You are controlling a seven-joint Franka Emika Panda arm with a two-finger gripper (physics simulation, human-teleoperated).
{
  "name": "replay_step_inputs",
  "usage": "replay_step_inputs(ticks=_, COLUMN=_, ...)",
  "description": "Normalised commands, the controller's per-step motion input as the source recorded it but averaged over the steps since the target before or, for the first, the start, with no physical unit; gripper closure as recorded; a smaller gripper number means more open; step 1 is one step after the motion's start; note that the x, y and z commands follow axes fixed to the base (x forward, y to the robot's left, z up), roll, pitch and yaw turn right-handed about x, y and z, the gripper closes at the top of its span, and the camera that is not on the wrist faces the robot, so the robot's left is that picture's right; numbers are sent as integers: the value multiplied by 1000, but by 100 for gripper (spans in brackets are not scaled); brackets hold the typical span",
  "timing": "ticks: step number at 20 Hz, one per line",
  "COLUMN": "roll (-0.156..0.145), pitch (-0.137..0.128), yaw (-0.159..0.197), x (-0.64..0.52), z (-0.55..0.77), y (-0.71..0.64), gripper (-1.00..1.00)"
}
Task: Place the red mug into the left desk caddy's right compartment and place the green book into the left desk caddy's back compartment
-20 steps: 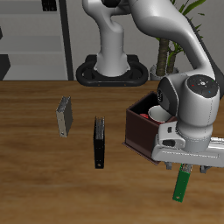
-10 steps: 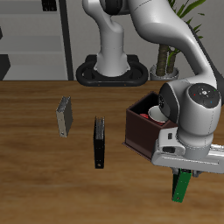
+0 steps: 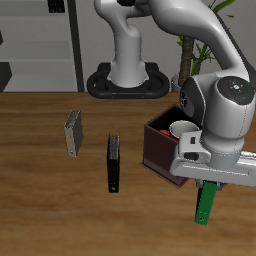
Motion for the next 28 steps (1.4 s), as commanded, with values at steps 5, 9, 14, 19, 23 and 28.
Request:
replay_step_inputs(ticks=5, roll=-37, pitch=-80, yaw=-22, x=-254, z=689, y=-178, gripper=100)
replay_step_inputs(ticks=9, roll=-40, pitch=-77, yaw=-56, x=-363, z=655, y=-88, gripper=100)
replay_step_inputs(ticks=14, roll=-26, pitch=-68, yaw=-66, x=-495, z=596, y=-35, gripper=100)
replay_step_inputs(ticks=19, roll=-22, pitch=-53, yaw=-89, x=-484, z=480, y=-107, gripper=100)
replay_step_inputs(ticks=23, roll=-33, pitch=-54, yaw=-53, x=-430, z=285, y=-1, gripper=100)
replay_step_inputs(ticks=28, roll=-33, pitch=-51, yaw=-53, x=-456, z=212, y=6, gripper=100)
